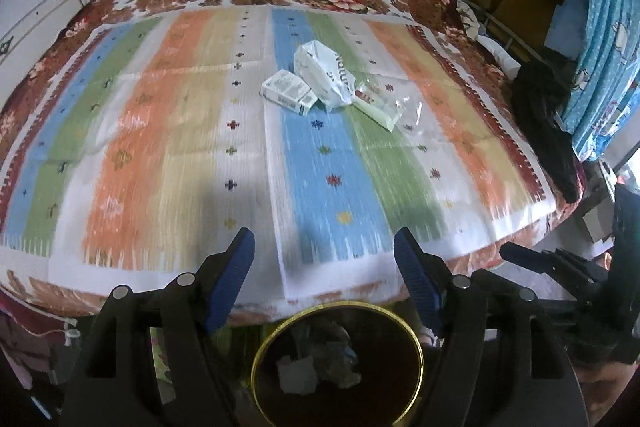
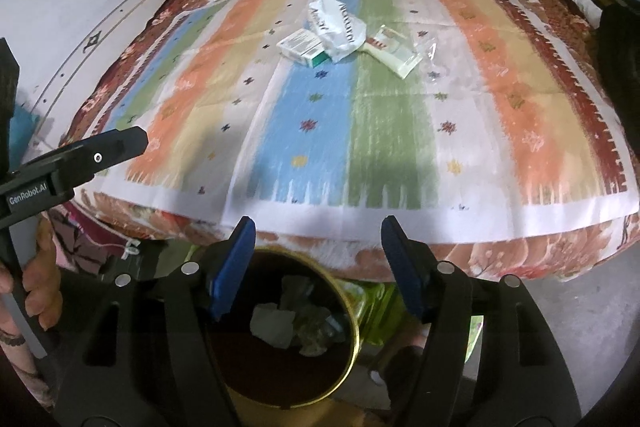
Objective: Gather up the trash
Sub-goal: 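Move both tools back toward the white 'Natural' bag and clear cup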
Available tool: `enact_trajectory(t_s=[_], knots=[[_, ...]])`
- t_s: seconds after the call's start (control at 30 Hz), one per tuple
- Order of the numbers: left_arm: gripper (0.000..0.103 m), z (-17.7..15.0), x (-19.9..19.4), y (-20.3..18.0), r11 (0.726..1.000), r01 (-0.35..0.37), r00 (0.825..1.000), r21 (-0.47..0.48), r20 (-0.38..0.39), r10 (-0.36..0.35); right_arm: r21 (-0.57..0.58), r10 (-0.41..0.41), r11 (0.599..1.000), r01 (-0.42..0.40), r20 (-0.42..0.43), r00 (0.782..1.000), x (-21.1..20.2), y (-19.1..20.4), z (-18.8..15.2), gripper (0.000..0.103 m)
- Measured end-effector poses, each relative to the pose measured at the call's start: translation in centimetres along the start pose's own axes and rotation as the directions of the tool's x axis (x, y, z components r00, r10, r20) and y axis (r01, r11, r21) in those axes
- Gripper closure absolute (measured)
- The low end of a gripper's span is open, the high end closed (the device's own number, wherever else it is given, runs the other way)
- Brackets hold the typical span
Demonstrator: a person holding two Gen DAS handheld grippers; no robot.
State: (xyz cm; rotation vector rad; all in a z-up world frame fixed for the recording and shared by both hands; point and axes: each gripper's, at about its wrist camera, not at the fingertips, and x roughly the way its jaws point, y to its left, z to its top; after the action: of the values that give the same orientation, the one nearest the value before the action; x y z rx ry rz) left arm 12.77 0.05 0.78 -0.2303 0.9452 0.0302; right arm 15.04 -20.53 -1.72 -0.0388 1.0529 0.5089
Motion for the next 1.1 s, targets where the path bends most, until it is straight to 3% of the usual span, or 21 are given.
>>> enact_trajectory(t_s=[0.3,0.53,0.7,0.8,0.9,1.1], knots=[[0.028,3.7,2.3,-0.1,0.999,-0.035,0.999,-0.011,0.018,0.035,0.047,-0.056,0.997,0.056,0.007,0.998,1.2,-1.9,4.2,0.038],[0.027,5.7,5.0,1.0,0.997,-0.026,0.999,-0.069,-0.022,0.025,0.094,-0.111,0.989,0.11,0.004,0.994,2.7,-4.4,7.7,0.036],[0.021,7.1,6.8,1.3,0.997,-0.041,0.999,-0.073,-0.023,0.039,0.119,-0.159,0.98,0.16,-0.019,0.987,4.5,-6.3,9.7,0.035],[0.014,7.9,7.9,1.3,0.997,-0.027,0.999,-0.067,-0.032,0.025,0.122,-0.155,0.98,0.16,-0.048,0.987,5.6,-7.2,10.6,0.028],[0.009,8.7,8.8,1.1,0.998,-0.034,0.999,-0.056,-0.025,0.032,0.127,-0.157,0.978,0.163,-0.062,0.986,6.5,-7.8,11.5,0.028],[0.006,10.3,10.6,0.9,0.997,-0.055,0.998,-0.054,-0.027,0.053,0.137,-0.18,0.973,0.186,-0.054,0.982,8.3,-8.9,13.3,0.027]])
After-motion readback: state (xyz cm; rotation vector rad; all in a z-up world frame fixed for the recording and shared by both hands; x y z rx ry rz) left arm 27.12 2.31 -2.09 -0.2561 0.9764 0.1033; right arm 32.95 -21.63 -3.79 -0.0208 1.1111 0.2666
